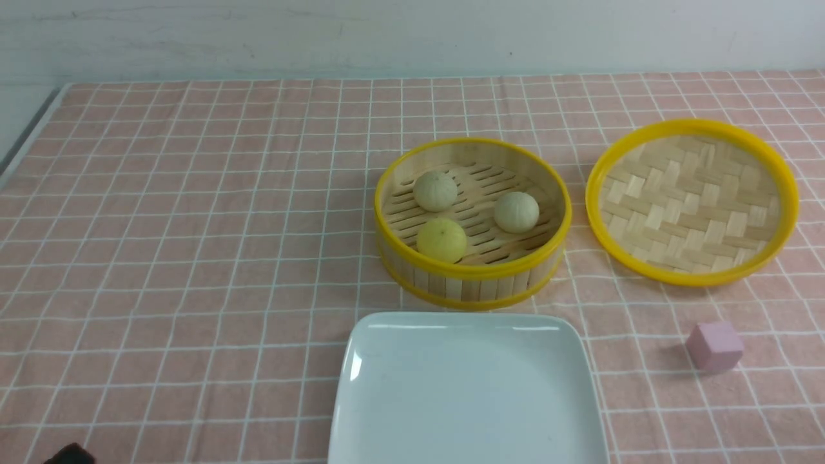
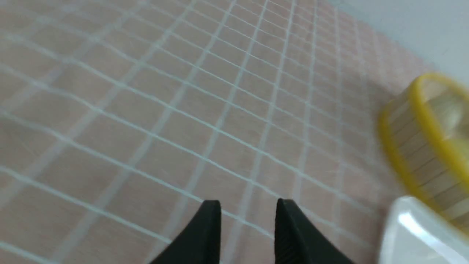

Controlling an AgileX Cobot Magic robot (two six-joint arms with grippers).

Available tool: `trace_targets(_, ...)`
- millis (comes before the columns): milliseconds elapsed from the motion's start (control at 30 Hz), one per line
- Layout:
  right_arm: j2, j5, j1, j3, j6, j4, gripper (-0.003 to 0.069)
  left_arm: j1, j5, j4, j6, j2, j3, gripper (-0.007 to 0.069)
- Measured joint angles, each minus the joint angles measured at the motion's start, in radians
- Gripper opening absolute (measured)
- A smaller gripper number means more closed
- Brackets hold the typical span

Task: Put the steamed buns into the plate on the pink tablecloth.
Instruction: 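Reach toward a bun in the bamboo steamer with the right gripper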

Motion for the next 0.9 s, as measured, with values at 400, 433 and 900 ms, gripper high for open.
trace_targets(400, 0.000, -0.014, 0.000, 0.005, 0.139, 0.326, 0.0235, 0.000, -0.031, -0.300, -0.240, 0.000, 0.003, 0.0240)
trace_targets(433, 0.000, -0.015, 0.000, 0.003, 0.132, 0.326, 0.0227, 0.000, -0.044, -0.300, -0.233, 0.000, 0.003, 0.0239)
trace_targets(900, 0.407, 0.325, 0.000, -0.479, -0.177, -0.074, -0.0010, 0.000, 0.407, -0.095, 0.073, 0.300, -0.391, 0.0001)
